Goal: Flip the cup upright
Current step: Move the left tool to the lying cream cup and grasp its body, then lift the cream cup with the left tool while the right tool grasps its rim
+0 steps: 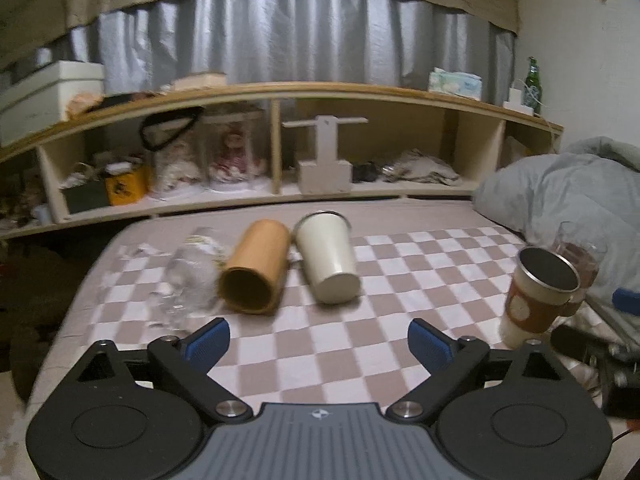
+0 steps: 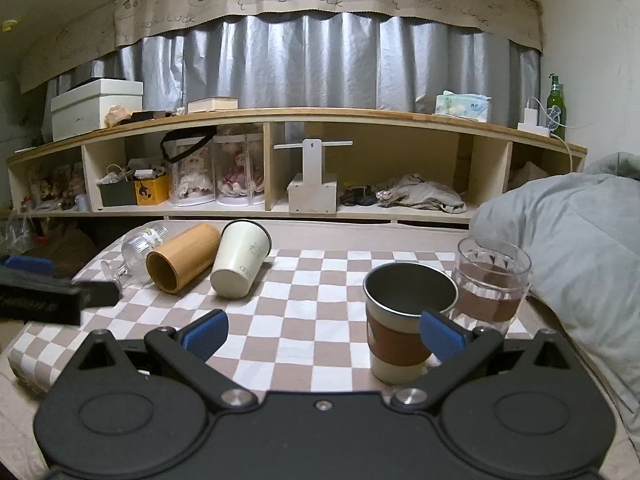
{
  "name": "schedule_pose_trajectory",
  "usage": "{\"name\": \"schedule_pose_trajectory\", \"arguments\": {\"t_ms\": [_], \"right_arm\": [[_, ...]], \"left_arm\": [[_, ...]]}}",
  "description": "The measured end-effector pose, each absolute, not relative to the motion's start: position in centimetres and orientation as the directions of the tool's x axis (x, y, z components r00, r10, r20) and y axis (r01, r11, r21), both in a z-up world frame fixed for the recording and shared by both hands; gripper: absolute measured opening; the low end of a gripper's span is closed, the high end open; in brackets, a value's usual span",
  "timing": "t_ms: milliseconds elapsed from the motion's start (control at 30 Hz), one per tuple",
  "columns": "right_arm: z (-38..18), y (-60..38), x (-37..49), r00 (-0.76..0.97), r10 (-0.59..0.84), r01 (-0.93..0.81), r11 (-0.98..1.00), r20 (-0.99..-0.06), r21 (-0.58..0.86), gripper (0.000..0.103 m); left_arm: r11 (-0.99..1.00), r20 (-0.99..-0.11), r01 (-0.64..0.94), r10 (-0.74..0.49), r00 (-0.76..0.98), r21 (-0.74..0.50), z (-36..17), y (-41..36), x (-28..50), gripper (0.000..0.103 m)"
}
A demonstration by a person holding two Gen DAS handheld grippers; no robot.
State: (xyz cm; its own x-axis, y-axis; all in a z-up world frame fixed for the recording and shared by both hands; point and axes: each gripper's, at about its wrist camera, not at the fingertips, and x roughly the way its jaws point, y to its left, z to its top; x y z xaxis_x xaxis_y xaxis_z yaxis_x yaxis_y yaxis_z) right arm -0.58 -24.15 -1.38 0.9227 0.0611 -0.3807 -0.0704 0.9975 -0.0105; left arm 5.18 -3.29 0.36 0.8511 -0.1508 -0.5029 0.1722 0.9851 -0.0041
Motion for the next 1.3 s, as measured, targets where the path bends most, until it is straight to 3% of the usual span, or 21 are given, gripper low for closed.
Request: {"name": "schedule_pose_trajectory", "arguments": {"t_ms": [300, 767, 867, 1300], "right_arm": [[-2.2, -25.7, -0.4, 0.923, 0.108, -0.086, 0.993, -0.370, 0.075, 0.103], [-3.7, -27.7, 0.9, 0.899, 0.177, -0.105, 0.975, -0.400, 0.195, 0.103], [-3.9, -27.9, 1.0, 0.898, 0.182, -0.106, 0.973, -0.401, 0.205, 0.103], [-3.5, -28.5, 0.8, 0.897, 0.193, -0.097, 0.964, -0.398, 0.248, 0.103]], "left_arm": [[0.979, -0.576, 0.188, -0.201, 0.792, -0.084, -0.3, -6.2, 14.5, 0.082], [0.995, -0.722, 0.100, -0.089, 0.686, -0.028, -4.3, -8.4, 25.6, 0.069], [0.996, -0.734, 0.086, -0.047, 0.677, 0.016, -4.6, -8.7, 26.4, 0.062], [0.980, -0.759, 0.197, -0.115, 0.640, 0.018, -4.4, -8.0, 19.9, 0.061]]}}
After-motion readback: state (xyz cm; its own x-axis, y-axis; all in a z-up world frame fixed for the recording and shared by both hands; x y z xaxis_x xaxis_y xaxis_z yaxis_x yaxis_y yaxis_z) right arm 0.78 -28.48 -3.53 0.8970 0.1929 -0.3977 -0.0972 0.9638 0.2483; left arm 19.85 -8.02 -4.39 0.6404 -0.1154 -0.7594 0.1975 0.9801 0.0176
